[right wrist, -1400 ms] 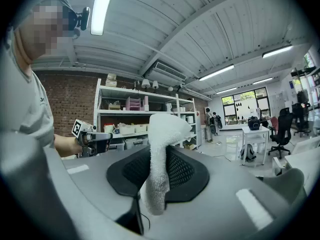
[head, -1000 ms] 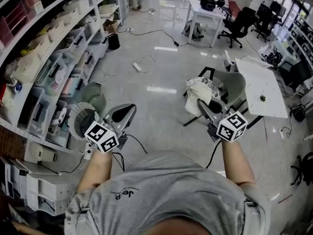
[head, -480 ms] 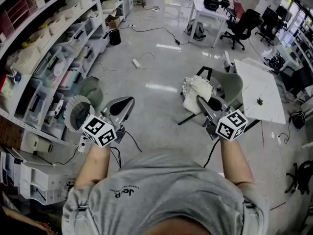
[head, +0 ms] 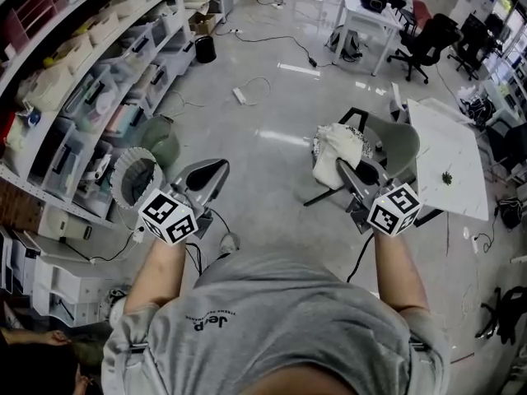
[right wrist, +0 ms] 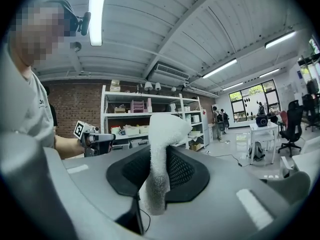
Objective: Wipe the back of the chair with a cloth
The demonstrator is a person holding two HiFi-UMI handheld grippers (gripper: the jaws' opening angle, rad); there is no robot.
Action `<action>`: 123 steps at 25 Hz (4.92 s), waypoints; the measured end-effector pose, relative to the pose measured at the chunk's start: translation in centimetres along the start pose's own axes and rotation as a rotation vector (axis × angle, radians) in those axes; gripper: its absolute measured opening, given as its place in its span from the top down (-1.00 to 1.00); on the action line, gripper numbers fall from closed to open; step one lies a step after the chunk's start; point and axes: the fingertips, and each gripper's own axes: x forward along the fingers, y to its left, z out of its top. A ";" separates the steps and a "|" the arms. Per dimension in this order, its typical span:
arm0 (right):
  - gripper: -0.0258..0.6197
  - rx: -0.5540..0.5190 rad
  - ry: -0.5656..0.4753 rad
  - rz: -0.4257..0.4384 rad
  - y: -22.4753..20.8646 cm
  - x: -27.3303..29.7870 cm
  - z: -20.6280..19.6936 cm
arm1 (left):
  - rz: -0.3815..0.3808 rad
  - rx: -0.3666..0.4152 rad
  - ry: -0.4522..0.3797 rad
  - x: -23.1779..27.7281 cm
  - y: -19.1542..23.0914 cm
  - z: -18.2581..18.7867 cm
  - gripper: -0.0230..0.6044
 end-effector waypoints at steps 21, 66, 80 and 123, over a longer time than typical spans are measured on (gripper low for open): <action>0.70 0.001 -0.021 -0.188 -16.9 32.0 3.9 | -0.257 0.019 -0.012 19.6 34.8 5.4 0.74; 0.70 0.005 0.079 -0.197 -61.4 56.2 4.5 | -0.313 -0.033 0.114 63.6 60.0 2.0 0.74; 0.70 0.141 0.145 -0.747 -72.2 29.9 -6.2 | -0.788 0.015 0.284 82.6 38.4 -9.3 0.74; 0.70 0.518 0.581 -1.832 -73.1 -20.6 -35.9 | -1.065 -0.015 0.597 92.1 14.2 -31.7 0.74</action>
